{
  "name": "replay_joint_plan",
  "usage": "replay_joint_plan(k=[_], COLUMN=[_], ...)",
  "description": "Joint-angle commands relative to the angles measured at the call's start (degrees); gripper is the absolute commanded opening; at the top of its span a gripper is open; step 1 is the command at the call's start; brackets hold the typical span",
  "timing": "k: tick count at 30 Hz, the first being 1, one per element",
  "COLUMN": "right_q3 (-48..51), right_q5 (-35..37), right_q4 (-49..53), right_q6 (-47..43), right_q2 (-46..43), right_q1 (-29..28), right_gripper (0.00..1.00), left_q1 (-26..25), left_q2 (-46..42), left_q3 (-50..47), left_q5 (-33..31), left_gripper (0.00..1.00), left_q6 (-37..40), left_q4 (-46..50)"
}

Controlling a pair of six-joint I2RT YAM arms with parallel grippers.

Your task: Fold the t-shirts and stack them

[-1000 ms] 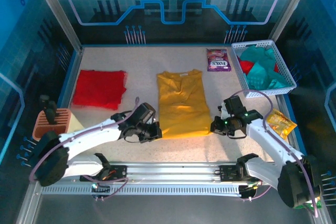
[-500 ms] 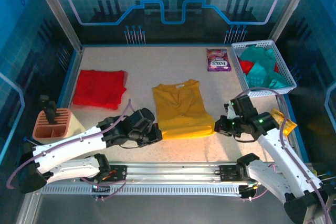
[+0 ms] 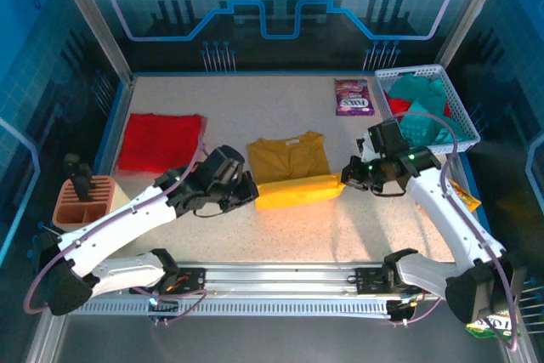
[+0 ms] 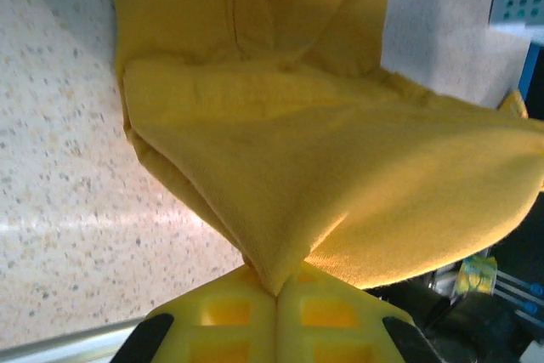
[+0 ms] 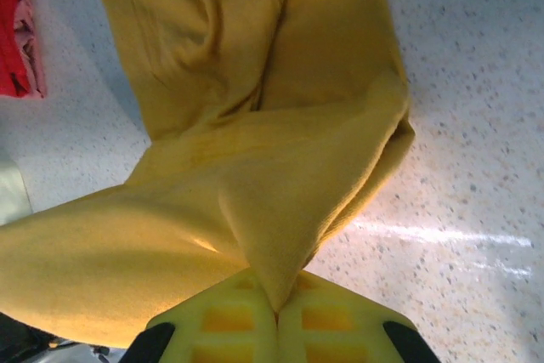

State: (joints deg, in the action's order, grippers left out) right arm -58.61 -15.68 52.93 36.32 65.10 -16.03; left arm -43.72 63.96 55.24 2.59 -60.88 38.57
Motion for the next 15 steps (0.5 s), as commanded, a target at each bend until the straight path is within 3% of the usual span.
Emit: replay_joint_plan(k=[1, 15], right_q3=[-2.3, -10.4], right_q5=[-2.5, -5.4], right_q4=[-3.0, -6.6], right_q6=[-2.0, -4.1], right_q2=[2.5, 15.7], right_q1=[1.8, 4.5], right_gripper=[0.00, 0.00], left_q1=[3.2, 13.4], left_q2=[1.6, 12.3], left_q3=[3.2, 9.8], left_q5=[1.8, 6.3], left_gripper=[0.00, 0.00], left_q6=[4.6, 12.9], left_q4=[-0.3, -3.9])
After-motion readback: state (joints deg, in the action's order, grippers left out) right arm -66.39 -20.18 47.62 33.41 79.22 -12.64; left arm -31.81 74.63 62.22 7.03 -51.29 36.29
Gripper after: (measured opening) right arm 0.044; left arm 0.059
